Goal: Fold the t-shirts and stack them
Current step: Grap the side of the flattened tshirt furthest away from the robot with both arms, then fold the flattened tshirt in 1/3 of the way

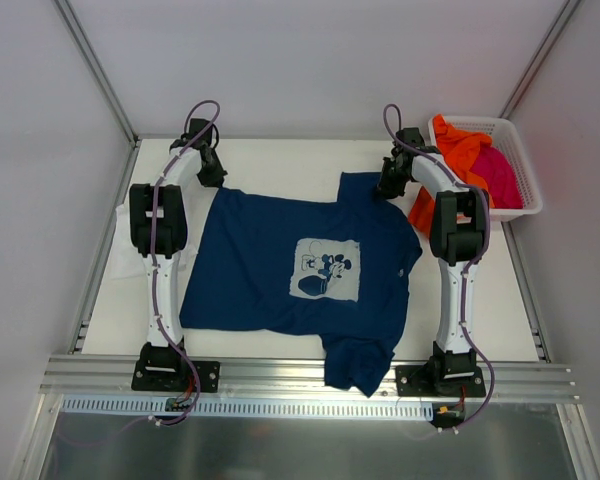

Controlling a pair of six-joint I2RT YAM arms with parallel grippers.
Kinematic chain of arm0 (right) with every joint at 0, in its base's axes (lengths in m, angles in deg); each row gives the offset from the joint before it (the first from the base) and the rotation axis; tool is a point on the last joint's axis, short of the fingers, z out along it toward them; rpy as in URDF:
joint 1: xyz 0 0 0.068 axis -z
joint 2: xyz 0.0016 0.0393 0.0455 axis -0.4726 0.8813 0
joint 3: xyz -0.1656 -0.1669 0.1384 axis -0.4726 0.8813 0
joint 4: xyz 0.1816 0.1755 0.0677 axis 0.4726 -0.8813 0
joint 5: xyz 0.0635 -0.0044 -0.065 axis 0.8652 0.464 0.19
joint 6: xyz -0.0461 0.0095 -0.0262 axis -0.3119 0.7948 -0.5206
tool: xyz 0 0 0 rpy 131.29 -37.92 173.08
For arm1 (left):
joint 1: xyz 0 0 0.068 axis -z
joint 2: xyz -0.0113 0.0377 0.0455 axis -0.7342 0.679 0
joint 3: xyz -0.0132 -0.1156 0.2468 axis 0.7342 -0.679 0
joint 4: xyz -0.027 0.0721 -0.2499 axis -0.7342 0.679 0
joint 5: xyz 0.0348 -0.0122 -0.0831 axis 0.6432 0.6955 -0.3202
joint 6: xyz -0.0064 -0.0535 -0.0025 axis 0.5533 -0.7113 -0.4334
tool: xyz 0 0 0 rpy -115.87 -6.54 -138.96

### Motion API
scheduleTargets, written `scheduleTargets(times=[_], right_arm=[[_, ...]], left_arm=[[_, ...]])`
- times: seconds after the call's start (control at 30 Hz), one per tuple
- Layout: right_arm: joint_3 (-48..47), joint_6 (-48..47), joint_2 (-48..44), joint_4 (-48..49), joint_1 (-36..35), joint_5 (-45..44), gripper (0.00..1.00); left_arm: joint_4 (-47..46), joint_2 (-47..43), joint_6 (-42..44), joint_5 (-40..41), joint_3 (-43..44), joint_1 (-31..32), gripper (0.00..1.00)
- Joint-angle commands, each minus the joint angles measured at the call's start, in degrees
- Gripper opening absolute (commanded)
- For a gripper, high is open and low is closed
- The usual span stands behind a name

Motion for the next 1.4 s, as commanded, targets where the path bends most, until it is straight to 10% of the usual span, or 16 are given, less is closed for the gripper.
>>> scheduleTargets(times=[0.0, 0.33, 0.87, 1.37], right_arm=[[2.7, 0.0, 0.2, -3.1, -1.3, 0.2, 0.18], [3.7, 0.1, -0.8, -2.0, -1.3, -0.7, 0.01], [4.6, -1.4, -10.2, -1.3, -1.3, -4.9, 0.00], [-16.2, -2.0, -0.4, -9.4, 0.8, -4.6, 0.01]], left_arm=[[2.1, 0.9, 0.4, 1.3, 3.2, 0.6, 0.00], [2.9, 0.8, -0.3, 3.4, 3.6, 0.6, 0.00], [2.8, -8.0, -0.1, 7.0, 1.3, 0.6, 0.00], [2.9, -2.3, 0.7, 4.1, 8.5, -0.7, 0.00]])
